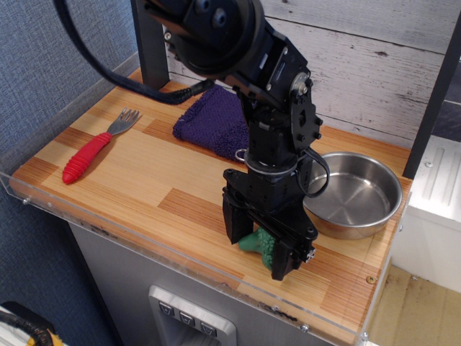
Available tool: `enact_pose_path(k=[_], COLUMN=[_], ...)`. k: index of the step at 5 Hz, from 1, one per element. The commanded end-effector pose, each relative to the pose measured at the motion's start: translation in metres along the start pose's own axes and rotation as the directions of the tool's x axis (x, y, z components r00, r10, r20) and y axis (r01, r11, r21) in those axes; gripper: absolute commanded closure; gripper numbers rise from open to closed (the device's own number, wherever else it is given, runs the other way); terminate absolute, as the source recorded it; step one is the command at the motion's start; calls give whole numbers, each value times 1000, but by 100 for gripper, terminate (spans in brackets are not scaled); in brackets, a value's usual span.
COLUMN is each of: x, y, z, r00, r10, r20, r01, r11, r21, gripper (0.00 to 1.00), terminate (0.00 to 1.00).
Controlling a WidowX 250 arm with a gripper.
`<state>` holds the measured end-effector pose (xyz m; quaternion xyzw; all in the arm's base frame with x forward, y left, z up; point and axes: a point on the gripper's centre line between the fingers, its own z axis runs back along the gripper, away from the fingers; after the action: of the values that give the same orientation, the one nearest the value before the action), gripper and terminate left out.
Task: Pick green doll from center of table and place it on the left corner of the table
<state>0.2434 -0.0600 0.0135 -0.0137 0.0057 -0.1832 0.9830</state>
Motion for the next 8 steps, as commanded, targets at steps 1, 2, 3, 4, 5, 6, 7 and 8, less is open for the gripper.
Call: enact_pose_path(k=[1,2,3,4,5,6,7,8], x=[-6,-8,-9,-10,1,23,45,57], y=[8,12,29,60,106,152,175,185], z=[-13,9,52,89,99,88,69,59], r00=[998,998,991,972,961,946,933,920], r10=[51,56,61,105,180,269,340,377], r20=[-23,28,122,211,209,179,119,109], r01=[-50,-56,-68,-128,-215,-302,-358,-389], r11=[999,998,996,987,963,932,913,913], r21=[15,27,50,99,161,200,195,122], gripper=[100,100,100,100,100,100,100,100], terminate=[0,0,0,0,0,0,0,0])
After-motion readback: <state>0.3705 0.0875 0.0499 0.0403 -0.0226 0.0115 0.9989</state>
